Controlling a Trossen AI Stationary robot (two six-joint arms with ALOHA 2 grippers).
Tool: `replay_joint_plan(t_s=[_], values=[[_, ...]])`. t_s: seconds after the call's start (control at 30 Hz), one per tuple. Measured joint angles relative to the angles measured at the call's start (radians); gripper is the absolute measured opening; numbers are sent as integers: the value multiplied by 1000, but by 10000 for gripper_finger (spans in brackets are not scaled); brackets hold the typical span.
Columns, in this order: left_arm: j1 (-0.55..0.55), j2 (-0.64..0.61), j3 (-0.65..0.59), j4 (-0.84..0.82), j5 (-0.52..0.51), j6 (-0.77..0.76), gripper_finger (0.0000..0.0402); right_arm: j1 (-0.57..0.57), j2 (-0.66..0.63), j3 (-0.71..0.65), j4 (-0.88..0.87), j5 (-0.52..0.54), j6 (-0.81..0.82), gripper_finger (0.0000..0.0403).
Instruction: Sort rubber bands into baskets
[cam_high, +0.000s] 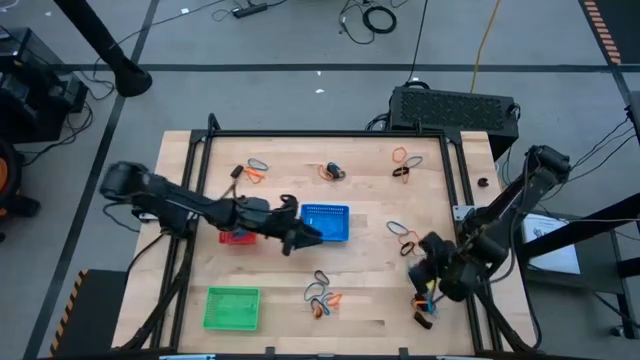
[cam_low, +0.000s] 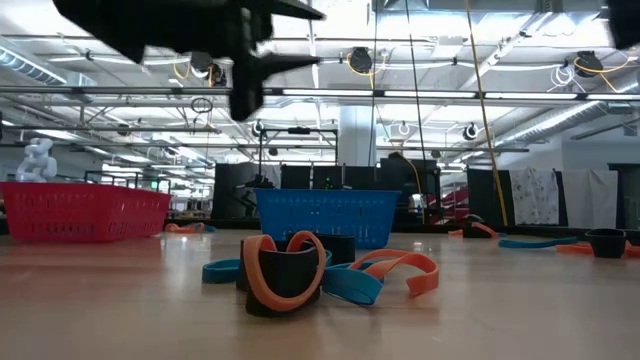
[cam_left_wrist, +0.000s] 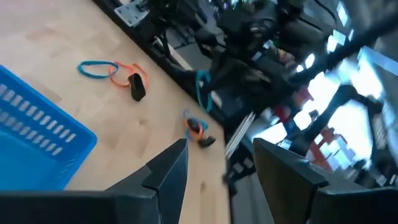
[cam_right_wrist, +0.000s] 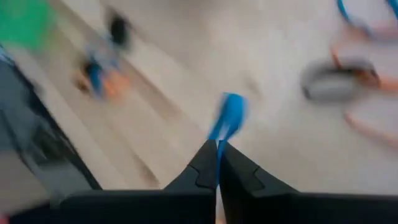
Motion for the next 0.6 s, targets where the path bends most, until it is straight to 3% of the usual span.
replay_joint_plan(t_s=[0.2, 0.43, 0.6], values=[[14, 189, 79, 196, 8, -107, 187, -132, -6, 1, 211, 101, -206, 0], [15, 283, 258, 112, 67, -26, 187, -283, -7, 2, 548, 85, -518, 0], [16, 339, 359, 110, 133, -15, 187, -350, -7, 2, 682, 31, -648, 0]])
